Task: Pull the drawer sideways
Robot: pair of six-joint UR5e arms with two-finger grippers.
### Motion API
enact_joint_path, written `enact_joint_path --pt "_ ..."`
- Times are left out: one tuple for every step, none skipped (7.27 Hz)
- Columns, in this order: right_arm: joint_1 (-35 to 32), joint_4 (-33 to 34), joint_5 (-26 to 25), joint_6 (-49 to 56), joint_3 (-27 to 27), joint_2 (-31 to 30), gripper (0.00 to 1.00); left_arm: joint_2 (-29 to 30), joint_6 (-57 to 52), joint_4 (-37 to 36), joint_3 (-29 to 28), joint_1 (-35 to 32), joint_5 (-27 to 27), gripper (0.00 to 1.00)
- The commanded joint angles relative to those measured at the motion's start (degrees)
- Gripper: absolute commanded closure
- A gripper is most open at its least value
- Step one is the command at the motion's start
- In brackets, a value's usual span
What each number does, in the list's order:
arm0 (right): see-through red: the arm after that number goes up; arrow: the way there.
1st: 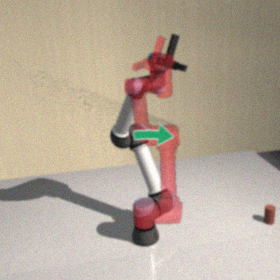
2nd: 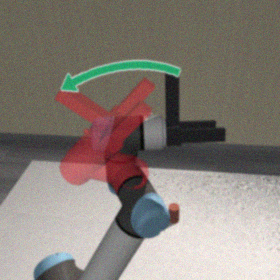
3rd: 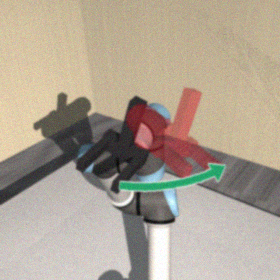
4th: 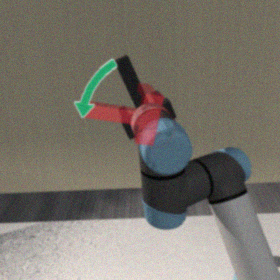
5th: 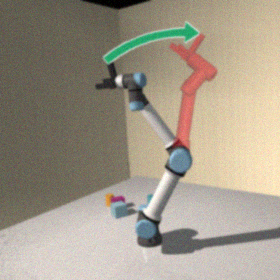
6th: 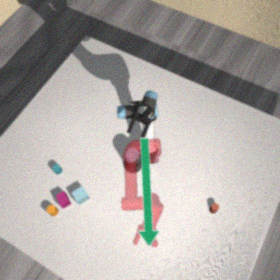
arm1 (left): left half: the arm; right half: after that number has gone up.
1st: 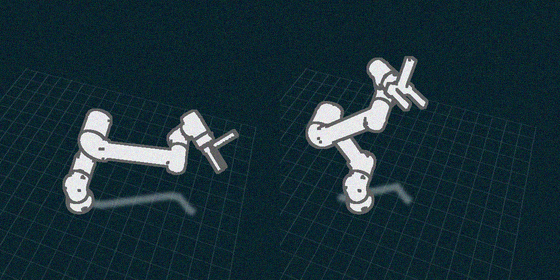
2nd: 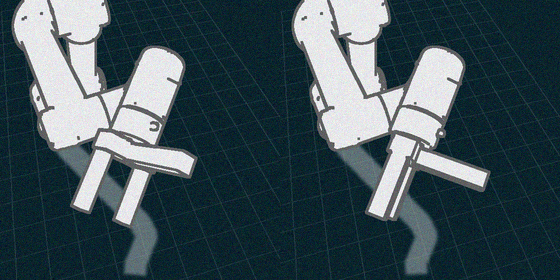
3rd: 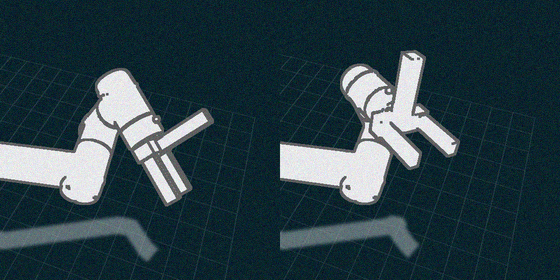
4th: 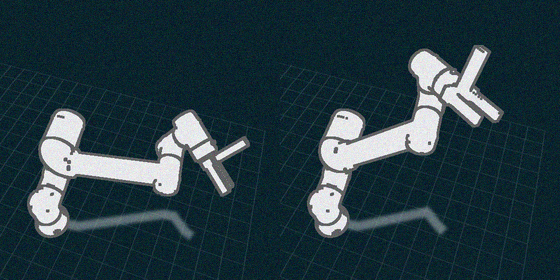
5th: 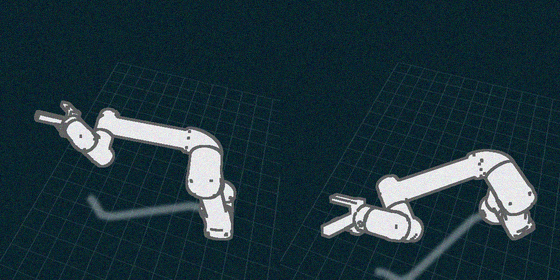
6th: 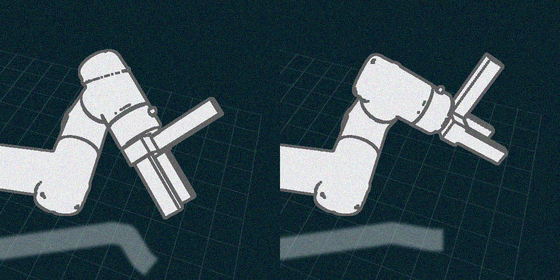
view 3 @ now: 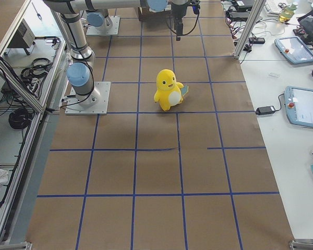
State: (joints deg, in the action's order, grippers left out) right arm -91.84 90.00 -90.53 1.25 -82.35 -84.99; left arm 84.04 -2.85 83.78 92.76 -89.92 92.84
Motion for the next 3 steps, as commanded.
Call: enact_joint_path --pt "0.00 0.00 0.00 -0.02 0.00 0.00 0.00 0.33 0.22 -0.19 -0.21 0.01 -0.47 0.00" --pt "0.00 0.00 0.00 -0.02 0.00 0.00 0.00 0.51 0.22 -0.28 -0.12 0.01 -0.29 0.00" --pt "0.00 0.00 0.00 -0.02 0.00 0.00 0.00 0.94 0.30 -0.63 -0.12 0.01 -0.29 0.00"
